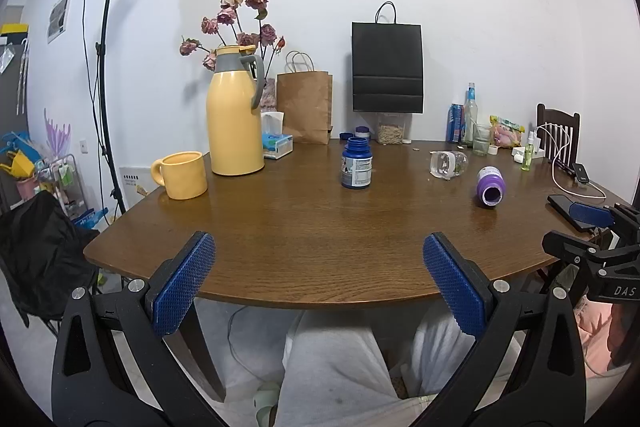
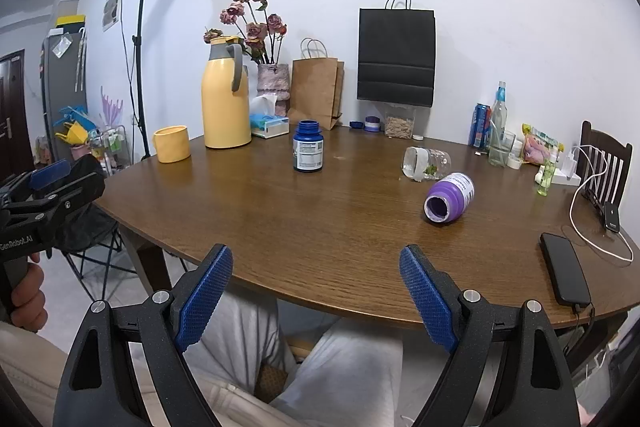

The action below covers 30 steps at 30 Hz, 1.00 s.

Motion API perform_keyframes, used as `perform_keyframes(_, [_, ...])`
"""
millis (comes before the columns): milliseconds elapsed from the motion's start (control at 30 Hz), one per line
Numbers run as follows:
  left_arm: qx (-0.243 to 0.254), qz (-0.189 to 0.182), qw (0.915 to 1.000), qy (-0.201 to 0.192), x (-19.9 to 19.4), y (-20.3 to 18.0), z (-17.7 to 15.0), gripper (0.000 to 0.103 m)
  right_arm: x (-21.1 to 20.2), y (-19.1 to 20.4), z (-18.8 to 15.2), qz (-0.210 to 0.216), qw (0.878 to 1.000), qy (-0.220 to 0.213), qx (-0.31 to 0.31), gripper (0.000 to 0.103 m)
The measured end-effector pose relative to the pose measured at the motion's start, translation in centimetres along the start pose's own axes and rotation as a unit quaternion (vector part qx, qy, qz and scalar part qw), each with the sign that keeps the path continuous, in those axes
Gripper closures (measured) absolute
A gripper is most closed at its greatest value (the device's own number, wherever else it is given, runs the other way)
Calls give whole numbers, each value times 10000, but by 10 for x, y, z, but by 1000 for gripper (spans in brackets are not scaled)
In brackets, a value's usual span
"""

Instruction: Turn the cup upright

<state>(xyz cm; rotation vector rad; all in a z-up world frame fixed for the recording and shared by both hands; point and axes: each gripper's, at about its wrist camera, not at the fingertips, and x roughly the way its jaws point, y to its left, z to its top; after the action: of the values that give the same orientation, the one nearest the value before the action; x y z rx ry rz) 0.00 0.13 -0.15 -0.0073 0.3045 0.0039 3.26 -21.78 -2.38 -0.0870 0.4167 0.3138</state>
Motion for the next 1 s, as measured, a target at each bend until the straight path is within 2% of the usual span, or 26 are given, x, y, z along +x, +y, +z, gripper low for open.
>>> perform_keyframes(833, [1, -8, 10000, 19, 1, 0, 0, 0, 2, -1, -1, -9, 10000, 26, 28, 13])
perform_keyframes(1000, [37, -12, 10000, 9, 1, 0, -1, 0, 2, -2, -2, 117, 9999, 11, 63, 13])
